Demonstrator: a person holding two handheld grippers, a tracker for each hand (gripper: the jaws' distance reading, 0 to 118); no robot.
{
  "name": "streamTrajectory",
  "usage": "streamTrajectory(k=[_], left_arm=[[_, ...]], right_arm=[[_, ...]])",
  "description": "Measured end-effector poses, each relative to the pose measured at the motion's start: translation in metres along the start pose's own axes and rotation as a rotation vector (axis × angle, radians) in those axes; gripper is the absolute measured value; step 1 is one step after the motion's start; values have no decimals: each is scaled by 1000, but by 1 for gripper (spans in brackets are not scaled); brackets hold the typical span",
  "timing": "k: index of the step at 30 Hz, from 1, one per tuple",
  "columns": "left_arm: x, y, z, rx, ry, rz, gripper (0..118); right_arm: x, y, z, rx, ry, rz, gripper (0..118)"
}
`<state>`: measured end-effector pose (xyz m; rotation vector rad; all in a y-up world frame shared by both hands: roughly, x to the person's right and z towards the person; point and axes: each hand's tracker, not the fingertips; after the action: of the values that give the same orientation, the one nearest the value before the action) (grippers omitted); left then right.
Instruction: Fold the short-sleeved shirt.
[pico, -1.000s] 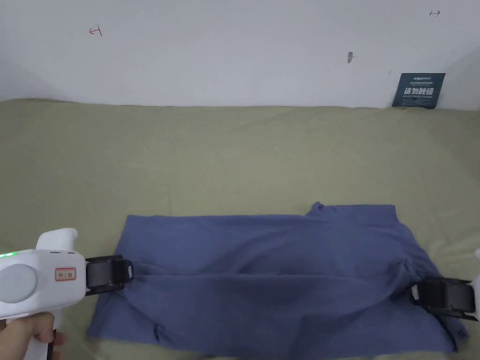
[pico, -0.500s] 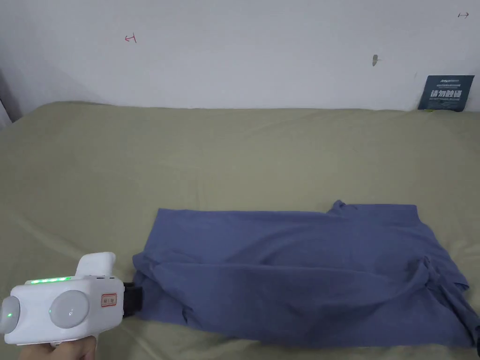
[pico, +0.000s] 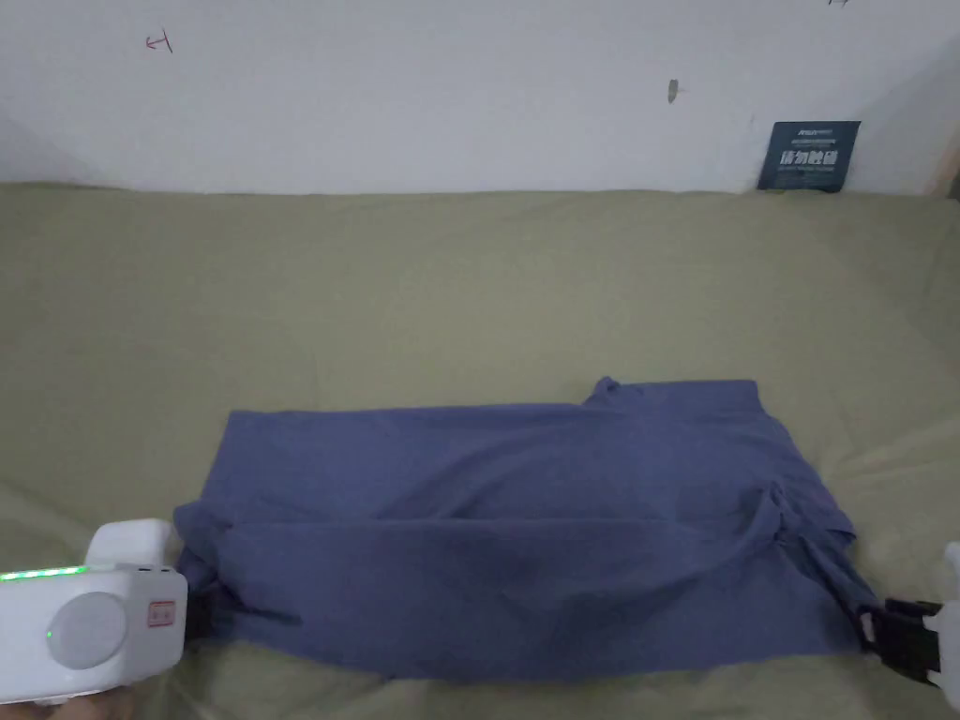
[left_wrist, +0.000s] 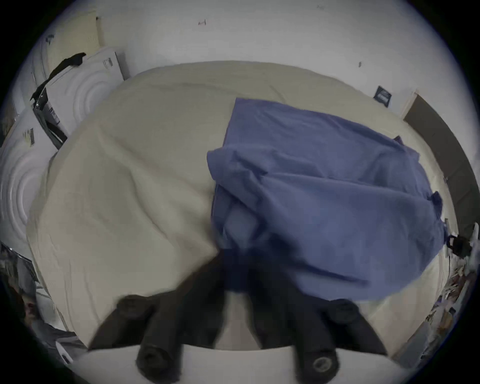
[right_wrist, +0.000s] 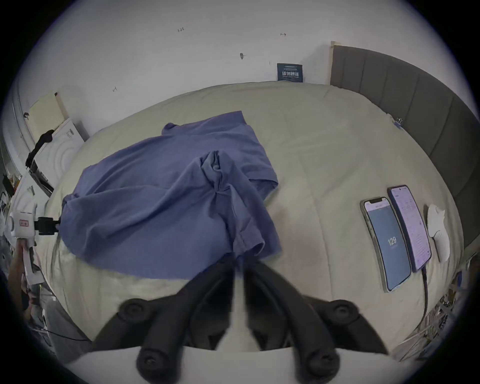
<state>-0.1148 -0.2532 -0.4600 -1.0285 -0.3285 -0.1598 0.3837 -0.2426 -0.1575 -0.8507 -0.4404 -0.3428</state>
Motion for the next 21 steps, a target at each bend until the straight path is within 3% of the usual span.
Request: streamTrajectory(k=[1, 2, 3, 4, 7, 8, 9, 11, 12, 13, 21], left_arm=[[-3, 1, 0, -8, 4, 0, 8], [-7, 3, -1, -22, -21, 17, 8], [-11, 4, -2, -14, -42, 50, 8], [-9, 3, 5, -10, -35, 43, 8], [-4, 4, 8, -11, -36, 39, 8], [0, 5, 11, -12, -31, 27, 8], [2, 5, 11, -16, -25, 17, 8], [4, 3, 10, -18, -24, 19, 8], [-2, 6, 8, -30, -36, 27, 8], [-2, 6, 8, -30, -34, 29, 8], [-5, 2, 29, -3, -29, 1, 8]], right_arm=[[1, 3, -1, -7, 4, -6, 30], [2, 5, -6, -34, 10, -28, 65], [3, 6, -11, -48, 26, -38, 111], [7, 5, -11, -28, 28, -41, 118], [14, 10, -32, -124, 4, -63, 118], [17, 9, -36, -121, 19, -64, 117], [19, 9, -39, -122, 14, -60, 101], [19, 8, -43, -131, 19, -70, 32], [22, 5, -40, -104, 75, -127, 15], [23, 4, -36, -111, 103, -170, 13], [28, -5, -1, -36, 57, -97, 12]])
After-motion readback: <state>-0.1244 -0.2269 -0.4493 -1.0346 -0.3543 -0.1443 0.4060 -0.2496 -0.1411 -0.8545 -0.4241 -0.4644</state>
